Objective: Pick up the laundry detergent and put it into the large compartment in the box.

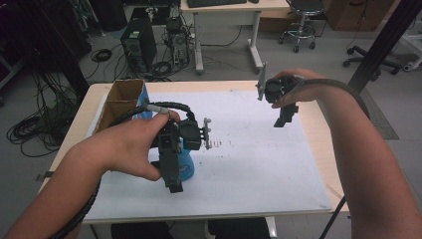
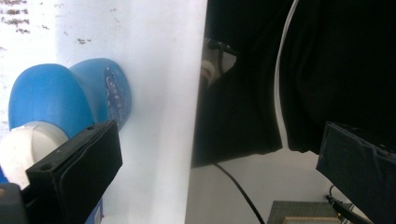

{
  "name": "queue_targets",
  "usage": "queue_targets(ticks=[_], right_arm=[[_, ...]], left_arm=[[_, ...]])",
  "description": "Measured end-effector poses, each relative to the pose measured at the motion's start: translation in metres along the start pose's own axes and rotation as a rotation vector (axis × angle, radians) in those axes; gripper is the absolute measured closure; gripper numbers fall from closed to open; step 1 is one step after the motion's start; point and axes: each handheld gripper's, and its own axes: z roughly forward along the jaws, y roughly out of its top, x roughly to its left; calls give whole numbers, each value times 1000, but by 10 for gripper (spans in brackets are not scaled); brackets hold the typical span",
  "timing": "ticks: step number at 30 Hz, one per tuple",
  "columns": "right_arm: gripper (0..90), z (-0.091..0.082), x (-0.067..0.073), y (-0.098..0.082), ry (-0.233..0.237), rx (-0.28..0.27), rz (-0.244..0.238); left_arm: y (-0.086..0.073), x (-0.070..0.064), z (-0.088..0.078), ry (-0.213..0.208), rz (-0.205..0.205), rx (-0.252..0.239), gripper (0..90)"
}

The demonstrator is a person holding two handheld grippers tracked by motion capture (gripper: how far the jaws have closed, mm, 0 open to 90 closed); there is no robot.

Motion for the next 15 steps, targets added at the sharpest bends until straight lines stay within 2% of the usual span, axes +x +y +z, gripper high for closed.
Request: queue_targets(ticks=[9, 15], right_arm=[[77, 3, 0, -4, -2, 5, 7], [77, 5, 1, -4, 5, 13, 7]], left_arm=[[1, 2, 3, 0, -1, 8, 2], [0, 0, -1, 12, -8, 8, 2]])
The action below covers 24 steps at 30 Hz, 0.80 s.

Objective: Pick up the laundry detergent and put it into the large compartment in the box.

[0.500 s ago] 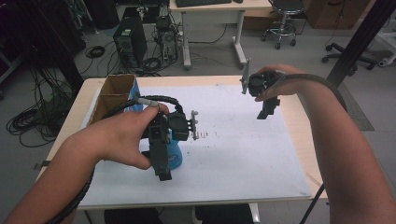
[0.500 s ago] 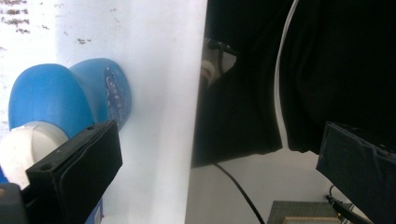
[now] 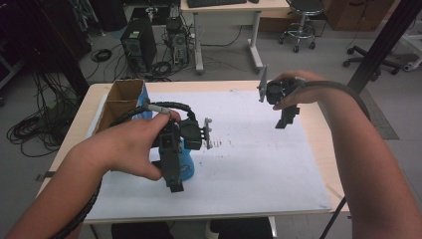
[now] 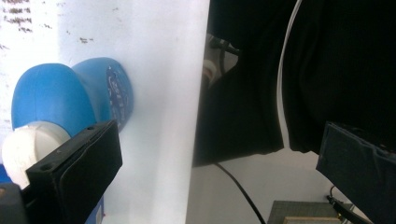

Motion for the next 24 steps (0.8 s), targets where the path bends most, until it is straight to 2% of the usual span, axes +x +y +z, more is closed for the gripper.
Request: queue_targets(ticks=[15, 24], right_arm=[[75, 2, -1, 5, -7, 1, -7], [76, 5, -1, 8, -5, -2, -15]], left_arm=[[-4, 6, -12, 45, -16, -12, 2], [-8, 22, -18, 66, -51, -18, 2]])
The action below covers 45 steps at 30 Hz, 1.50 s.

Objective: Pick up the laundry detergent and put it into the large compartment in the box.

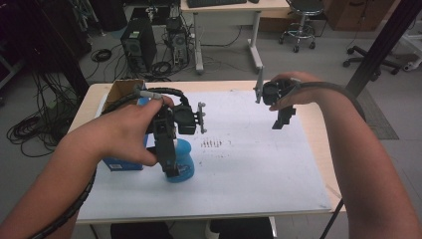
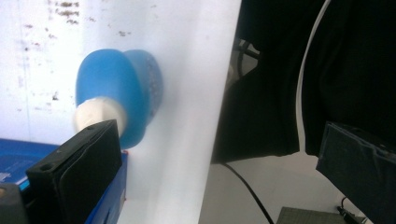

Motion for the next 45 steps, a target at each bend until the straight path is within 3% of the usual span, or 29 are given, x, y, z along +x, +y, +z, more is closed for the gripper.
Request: queue_targets(ticks=[16, 45], right_arm=[[74, 4, -1, -3, -2, -3, 8], [74, 10, 1, 4, 1, 0, -9]], left_arm=[[-3, 27, 6, 28, -24, 2, 2], [-4, 51, 26, 50, -38, 27, 2]])
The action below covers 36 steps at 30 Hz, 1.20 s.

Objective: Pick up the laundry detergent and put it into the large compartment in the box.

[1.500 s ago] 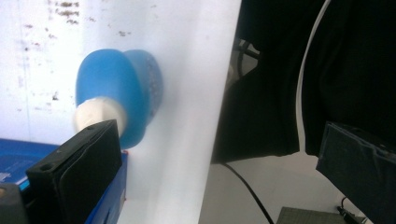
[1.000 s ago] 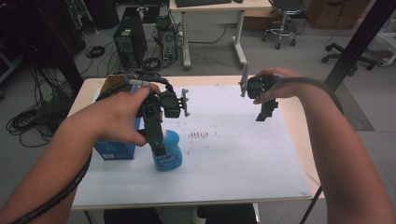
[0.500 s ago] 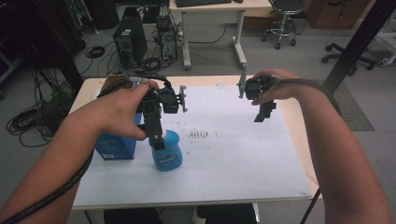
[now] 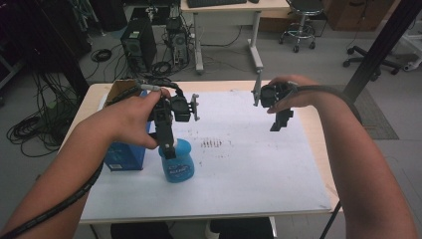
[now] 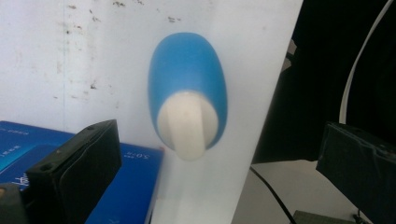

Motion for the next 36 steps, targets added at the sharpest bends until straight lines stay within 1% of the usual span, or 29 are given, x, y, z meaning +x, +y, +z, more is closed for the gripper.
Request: queue_targets(ticks=[4, 14, 26, 28, 32, 36], right_arm=[[74, 2, 0, 1, 5, 3, -2], [75, 3, 0, 3, 5, 6, -8], [75, 4, 1, 4, 5, 0, -13], [75, 5, 1, 5, 7, 3, -13], [75, 5, 1, 5, 6, 1, -14], [75, 6, 2, 6, 6, -2, -20]], left_arm=[[0, 4, 9, 1, 1, 6, 2], [-1, 10, 21, -2, 7, -2, 2], [2, 9, 36, -11, 11, 5, 2], [3, 9, 40, -2, 7, 12, 2], [5, 10, 43, -2, 11, 22, 2], [5, 11, 49, 2, 7, 29, 2]])
